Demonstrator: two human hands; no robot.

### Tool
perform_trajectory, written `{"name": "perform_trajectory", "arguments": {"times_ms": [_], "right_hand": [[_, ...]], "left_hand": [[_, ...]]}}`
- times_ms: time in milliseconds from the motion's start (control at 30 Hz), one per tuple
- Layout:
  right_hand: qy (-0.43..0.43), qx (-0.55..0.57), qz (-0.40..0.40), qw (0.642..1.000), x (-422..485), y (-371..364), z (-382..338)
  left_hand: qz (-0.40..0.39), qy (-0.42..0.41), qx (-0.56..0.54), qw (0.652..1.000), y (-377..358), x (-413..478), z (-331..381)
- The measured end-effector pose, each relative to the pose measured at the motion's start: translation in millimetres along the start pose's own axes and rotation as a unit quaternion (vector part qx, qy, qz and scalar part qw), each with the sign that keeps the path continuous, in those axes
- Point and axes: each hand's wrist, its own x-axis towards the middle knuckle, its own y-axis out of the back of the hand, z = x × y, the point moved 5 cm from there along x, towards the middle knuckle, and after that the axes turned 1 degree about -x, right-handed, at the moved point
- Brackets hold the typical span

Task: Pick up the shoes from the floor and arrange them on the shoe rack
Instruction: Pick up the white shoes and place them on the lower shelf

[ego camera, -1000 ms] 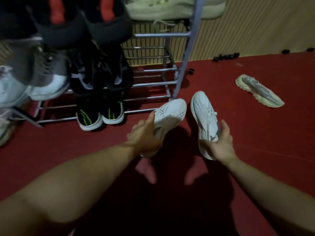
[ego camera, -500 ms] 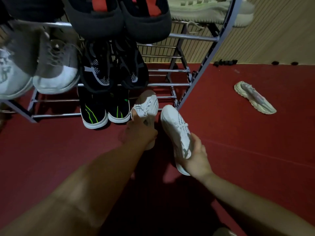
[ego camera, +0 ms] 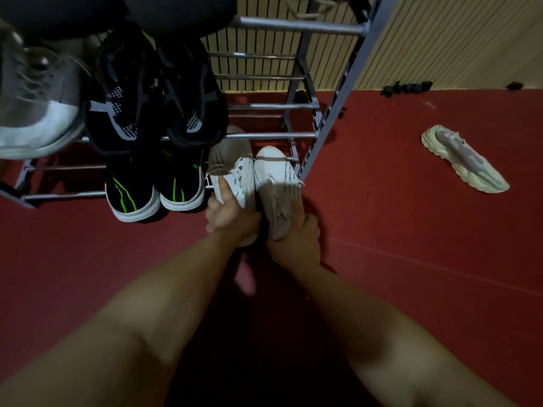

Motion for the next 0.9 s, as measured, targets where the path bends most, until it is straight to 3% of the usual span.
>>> {"name": "perform_trajectory", "arguments": {"times_ms": [200,300,400,700,833,900], "right_hand": [[0.059,0.060,-0.085,0.993,-8.7,-6.1,22.9],[0.108,0.025,-0.116,0.987,-16.7,-4.8,38.6],[0.115,-0.018,-0.117,0.986,-18.7,-6.2,51.7],[0.180,-0.067,0.024,0.981,-18.9,-11.1,24.2],[0.221,-0.085,0.069,0.969,-20.0,-7.7,15.6],[0.206,0.021,0.080,0.975,-15.4,-0.6,7.5]], "left_hand": [[-0.056,-0.139,-0.064,0.987,1.0,-11.2,-33.0],[-0.080,-0.251,0.099,0.960,6.0,-21.8,-39.9],[-0.071,-0.283,0.223,0.930,3.2,-14.9,-44.0],[0.016,-0.318,0.377,0.870,-30.1,3.7,-38.4],[-0.007,-0.384,0.319,0.867,-19.8,1.1,-40.8],[0.021,-0.422,0.237,0.875,-7.1,-2.2,-34.7]]}}
